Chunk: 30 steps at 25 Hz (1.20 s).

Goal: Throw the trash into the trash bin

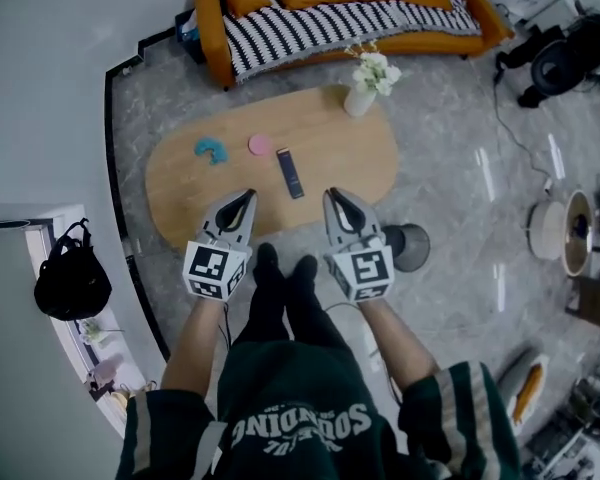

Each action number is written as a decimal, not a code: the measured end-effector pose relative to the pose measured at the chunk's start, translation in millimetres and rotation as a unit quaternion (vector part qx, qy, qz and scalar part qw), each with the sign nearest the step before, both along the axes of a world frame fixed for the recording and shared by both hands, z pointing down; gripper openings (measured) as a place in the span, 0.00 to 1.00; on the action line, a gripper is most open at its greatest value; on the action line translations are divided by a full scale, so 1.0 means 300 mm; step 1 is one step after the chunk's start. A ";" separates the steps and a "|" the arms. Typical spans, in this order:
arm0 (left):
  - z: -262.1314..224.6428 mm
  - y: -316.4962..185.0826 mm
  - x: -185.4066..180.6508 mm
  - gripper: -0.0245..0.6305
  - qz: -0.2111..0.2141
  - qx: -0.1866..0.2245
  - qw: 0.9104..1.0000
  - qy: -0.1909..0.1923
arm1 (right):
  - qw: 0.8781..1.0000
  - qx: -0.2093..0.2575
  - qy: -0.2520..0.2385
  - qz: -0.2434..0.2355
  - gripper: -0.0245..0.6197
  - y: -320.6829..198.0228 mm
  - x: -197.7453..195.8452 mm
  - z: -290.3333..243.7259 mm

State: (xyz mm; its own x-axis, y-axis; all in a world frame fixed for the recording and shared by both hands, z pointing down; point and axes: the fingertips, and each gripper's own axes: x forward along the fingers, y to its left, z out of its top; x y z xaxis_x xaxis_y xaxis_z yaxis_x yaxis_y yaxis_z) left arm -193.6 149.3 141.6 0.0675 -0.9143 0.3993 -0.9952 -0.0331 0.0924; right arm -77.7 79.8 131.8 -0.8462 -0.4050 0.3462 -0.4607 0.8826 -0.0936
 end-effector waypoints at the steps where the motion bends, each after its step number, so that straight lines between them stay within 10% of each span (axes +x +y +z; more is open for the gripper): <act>1: 0.018 -0.011 -0.010 0.03 0.003 -0.002 1.000 0.003 | 1.000 -0.004 0.002 0.000 0.04 -0.005 -0.014 0.014; 30: 0.802 -0.025 -0.194 0.03 -0.004 -0.050 0.996 0.068 | 0.988 -0.073 0.132 0.040 0.36 -0.045 -0.253 1.089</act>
